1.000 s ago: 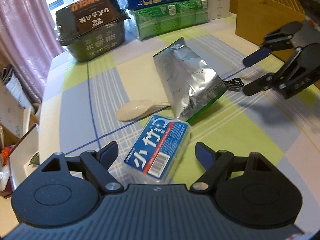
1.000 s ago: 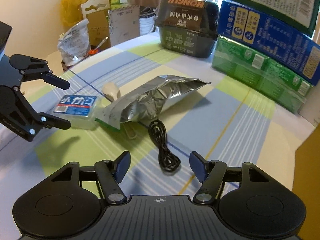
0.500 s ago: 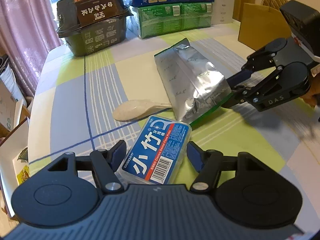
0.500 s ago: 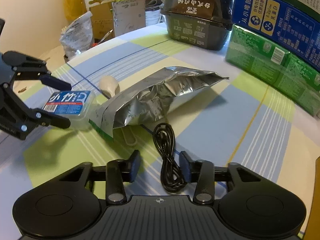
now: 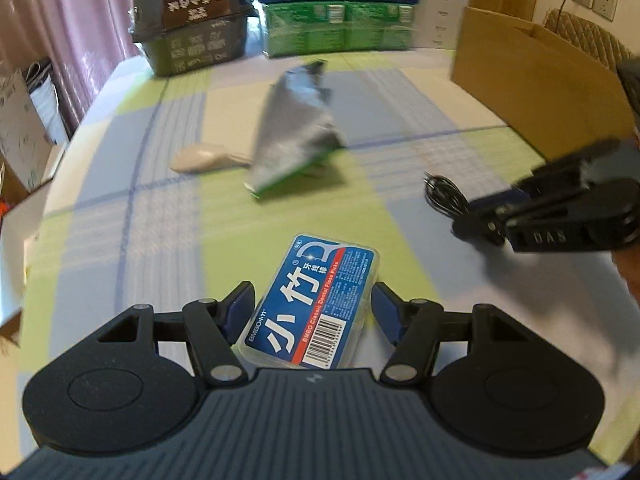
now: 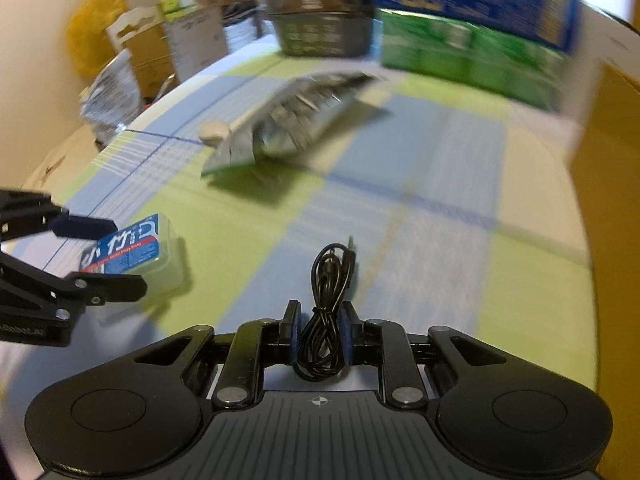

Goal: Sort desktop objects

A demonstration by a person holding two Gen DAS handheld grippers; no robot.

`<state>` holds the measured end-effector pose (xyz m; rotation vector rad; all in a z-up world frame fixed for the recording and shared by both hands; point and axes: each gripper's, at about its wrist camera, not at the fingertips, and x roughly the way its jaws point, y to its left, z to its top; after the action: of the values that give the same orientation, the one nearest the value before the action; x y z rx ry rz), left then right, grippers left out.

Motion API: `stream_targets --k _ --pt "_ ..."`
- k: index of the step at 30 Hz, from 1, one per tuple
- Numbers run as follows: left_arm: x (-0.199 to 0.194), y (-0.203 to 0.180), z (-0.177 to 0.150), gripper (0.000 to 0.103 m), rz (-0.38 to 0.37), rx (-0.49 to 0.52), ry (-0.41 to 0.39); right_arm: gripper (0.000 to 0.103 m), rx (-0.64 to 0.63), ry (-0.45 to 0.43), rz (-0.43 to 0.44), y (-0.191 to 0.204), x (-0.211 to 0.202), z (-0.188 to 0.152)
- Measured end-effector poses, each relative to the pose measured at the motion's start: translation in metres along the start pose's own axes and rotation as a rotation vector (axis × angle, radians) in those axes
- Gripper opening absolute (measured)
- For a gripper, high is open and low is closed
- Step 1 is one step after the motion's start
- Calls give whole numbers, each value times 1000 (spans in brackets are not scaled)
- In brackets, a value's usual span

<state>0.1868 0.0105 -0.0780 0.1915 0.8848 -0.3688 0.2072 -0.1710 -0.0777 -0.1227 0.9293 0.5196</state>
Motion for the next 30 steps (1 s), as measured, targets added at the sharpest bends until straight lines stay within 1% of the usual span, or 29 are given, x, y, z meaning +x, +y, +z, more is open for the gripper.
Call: stream_targets --k 3,5,7,11,14,16,17,20,21,23,25,28,30 --pt "-12 -34 -14 60 26 23 7 16 77 -1 -29 -5 -31 -31" --pt "-21 -54 -24 59 24 17 9 14 113 0 -49 -6 -49 -50" --pt "-28 -68 -31 59 8 3 7 14 146 1 -64 -8 -65 -66" --pt "-40 -88 -41 60 -5 5 -12 14 153 -4 -67 -5 -88 -90" --pt "-41 -91 -44 70 -13 31 -8 15 151 -24 -60 -4 -96 -99" --pt "-39 -92 -45 70 -23 63 -5 16 141 -42 -55 -3 -100 -103" --pt "-38 -92 -46 70 -31 75 -2 18 134 -50 -57 -3 -101 -105" --pt "-31 -89 -46 69 -40 96 15 29 129 -68 -68 -5 -99 -108" --pt "-30 -87 -46 68 -45 97 20 31 134 -74 -67 -6 -98 -108" --pt "-27 -87 -48 65 -39 100 35 33 141 -84 -66 -8 -98 -108" --pt "-28 -88 -50 55 -37 93 43 34 135 -90 -63 -8 -96 -107" --pt "-30 -92 -52 52 -23 63 41 35 116 -99 -64 -8 -95 -105" --pt "-32 -96 -54 51 -18 37 32 35 111 -101 -72 -9 -92 -104"
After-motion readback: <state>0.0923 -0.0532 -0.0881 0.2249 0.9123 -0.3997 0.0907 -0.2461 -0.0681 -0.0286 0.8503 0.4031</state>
